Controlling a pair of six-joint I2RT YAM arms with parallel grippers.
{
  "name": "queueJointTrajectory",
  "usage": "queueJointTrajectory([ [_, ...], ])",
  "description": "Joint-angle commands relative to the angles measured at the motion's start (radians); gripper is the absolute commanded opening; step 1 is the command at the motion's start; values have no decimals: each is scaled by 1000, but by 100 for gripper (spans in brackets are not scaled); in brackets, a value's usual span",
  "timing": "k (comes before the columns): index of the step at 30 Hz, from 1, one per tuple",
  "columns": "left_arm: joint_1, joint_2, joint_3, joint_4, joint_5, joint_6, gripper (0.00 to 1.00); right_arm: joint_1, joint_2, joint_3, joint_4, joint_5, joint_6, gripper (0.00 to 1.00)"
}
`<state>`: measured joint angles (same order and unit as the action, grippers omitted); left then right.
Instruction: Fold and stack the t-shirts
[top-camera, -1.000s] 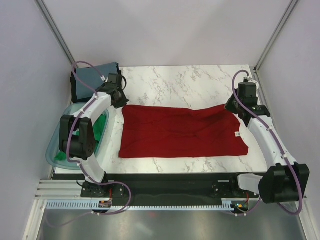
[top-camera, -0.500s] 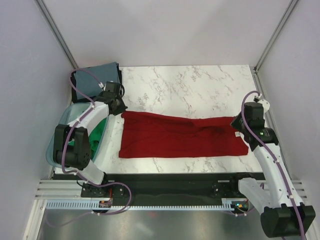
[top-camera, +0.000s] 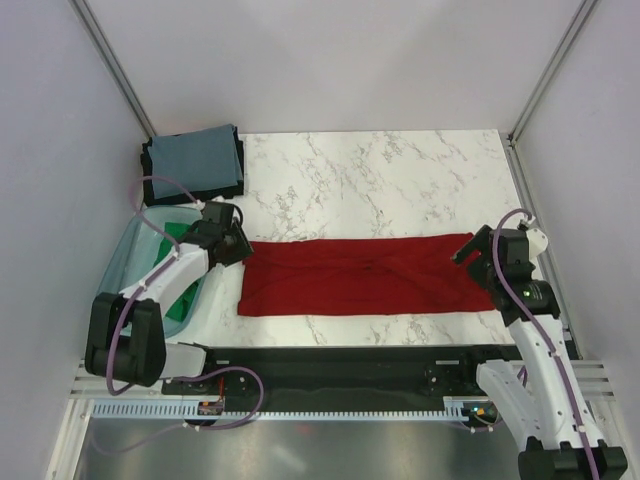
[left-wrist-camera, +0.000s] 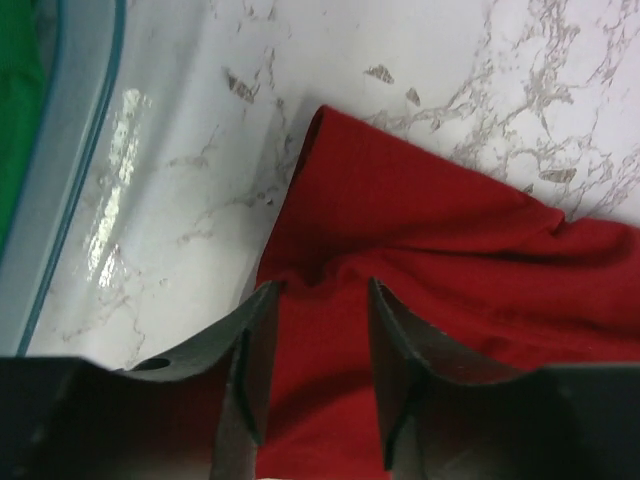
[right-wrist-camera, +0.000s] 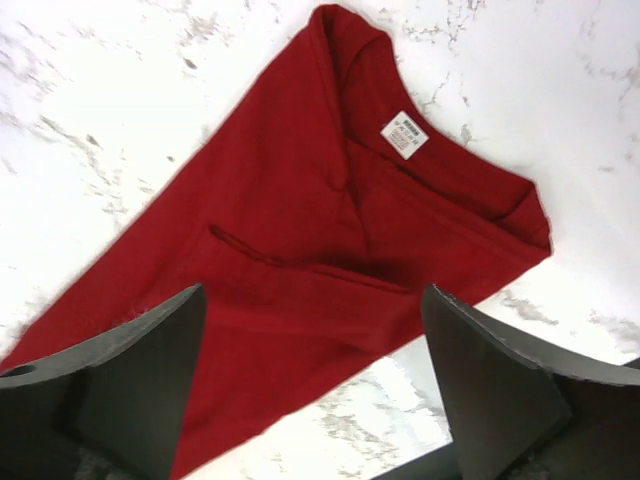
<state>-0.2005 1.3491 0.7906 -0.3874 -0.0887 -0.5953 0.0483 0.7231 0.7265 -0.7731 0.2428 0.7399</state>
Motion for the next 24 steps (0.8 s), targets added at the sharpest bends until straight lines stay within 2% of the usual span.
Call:
queueJointTrajectory([
  [1, 0, -77, -53, 76, 66, -32, 50, -5, -40, -7, -9, -5, 70, 98],
  [3, 0, -99, -62, 76, 66, -35, 60, -4, -37, 2, 7, -19, 76, 98],
  [4, 0, -122, -65, 74, 69, -35, 61, -4, -33, 7, 15, -31, 75, 98],
  [8, -2, -157, -50, 74, 76, -37, 62, -5, 70, -5, 125, -209, 47, 98],
  [9, -2, -159, -44, 74, 79, -32, 61, -4, 100, -28, 191, -323, 50, 98],
  [13, -51, -146, 35, 71, 63, -11, 60, 18, 263, -59, 307, -443, 64, 98],
  [15, -91, -122, 65, 68, 26, 15, 61, 28, 340, -47, 322, -436, 58, 98],
  [18, -163, -15, 128, 62, 7, 41, 61, 28, 404, -47, 348, -413, 56, 98],
  [21, -200, 170, 221, 21, 67, 51, 59, 28, 478, -76, 395, -413, 88, 98],
  [24, -244, 264, 242, 4, 81, 32, 57, 25, 581, -97, 431, -418, 102, 98],
])
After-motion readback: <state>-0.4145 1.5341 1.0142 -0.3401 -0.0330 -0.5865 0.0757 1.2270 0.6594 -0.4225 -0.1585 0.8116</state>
